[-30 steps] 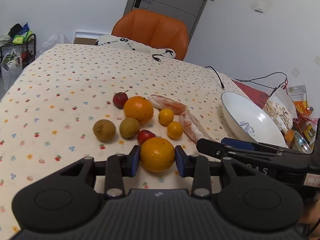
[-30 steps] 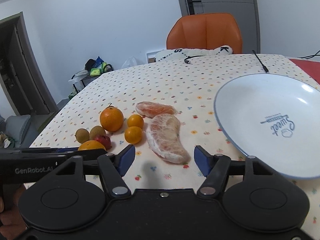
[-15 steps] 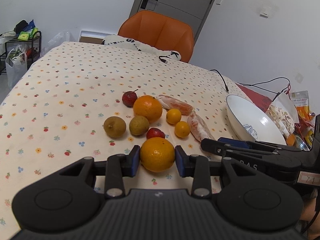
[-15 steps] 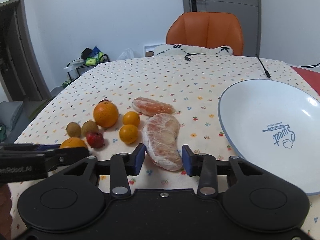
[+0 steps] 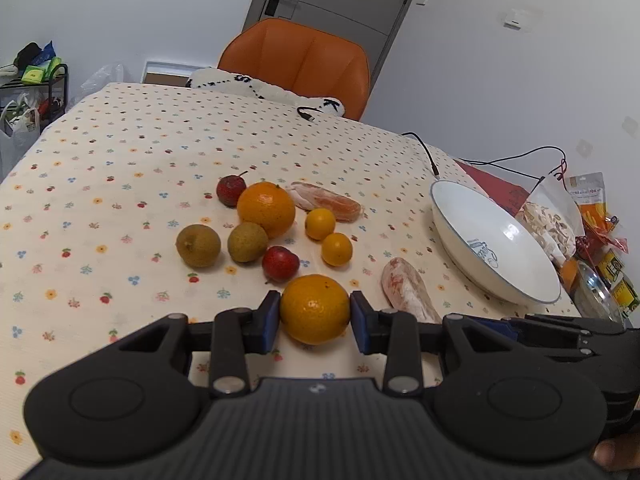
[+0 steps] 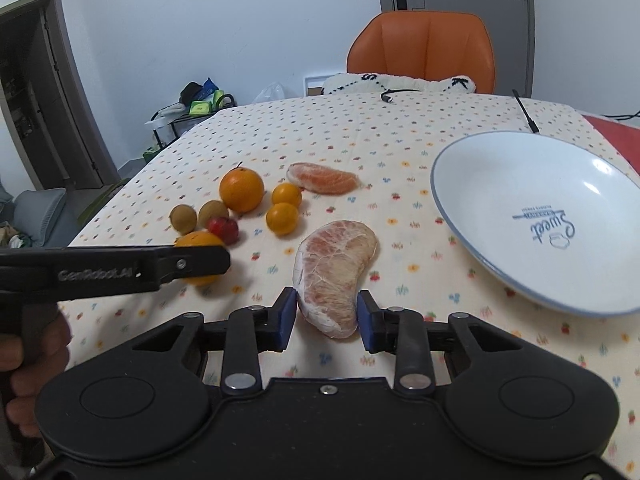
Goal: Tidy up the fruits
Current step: 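Grasp the large orange with the left gripper while the right grasps the peeled pomelo segment, then carry the orange and pomelo segment into the white bowl and open both grippers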
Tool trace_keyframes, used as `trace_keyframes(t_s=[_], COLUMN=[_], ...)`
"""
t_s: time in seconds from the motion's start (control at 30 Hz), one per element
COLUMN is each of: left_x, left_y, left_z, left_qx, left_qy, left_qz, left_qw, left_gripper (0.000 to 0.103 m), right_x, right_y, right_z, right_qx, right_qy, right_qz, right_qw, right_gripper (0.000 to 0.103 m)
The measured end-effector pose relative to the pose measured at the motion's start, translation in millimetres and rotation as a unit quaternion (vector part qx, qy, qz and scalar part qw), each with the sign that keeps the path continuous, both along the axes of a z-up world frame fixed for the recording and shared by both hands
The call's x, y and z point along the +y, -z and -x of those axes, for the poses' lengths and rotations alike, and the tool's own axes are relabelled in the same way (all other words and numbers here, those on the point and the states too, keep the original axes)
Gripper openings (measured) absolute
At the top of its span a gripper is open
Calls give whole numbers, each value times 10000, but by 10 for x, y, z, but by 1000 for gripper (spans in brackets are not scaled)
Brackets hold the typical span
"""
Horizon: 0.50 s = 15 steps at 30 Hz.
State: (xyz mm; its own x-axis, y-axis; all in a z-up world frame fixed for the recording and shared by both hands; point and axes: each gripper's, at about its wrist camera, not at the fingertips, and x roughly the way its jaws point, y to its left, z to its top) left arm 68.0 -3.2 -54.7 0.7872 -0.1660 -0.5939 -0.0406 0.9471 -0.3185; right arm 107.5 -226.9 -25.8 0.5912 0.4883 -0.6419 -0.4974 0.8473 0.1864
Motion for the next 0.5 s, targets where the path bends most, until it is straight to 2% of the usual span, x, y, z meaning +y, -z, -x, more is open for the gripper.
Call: trace_keyframes(t_s=[0.13, 0.27, 0.5], left_x=[-47, -72, 28], left_y=[3, -12, -51], left_z=[-5, 5, 44], left_qx=[1, -28, -66], left_qy=[97, 162, 48], left_qz=[20, 34, 48], left_qw=[10000, 9999, 10000], left_gripper=[36, 36, 36], right_x=[-24, 6, 122], right_y=[-12, -17, 33], right_z=[12, -16, -118], right_qx=[50, 7, -8], right_qy=[46, 110, 184], right_qz=[-45, -44, 10], right_qw=[10000, 9999, 9998], right_gripper=[32, 40, 45])
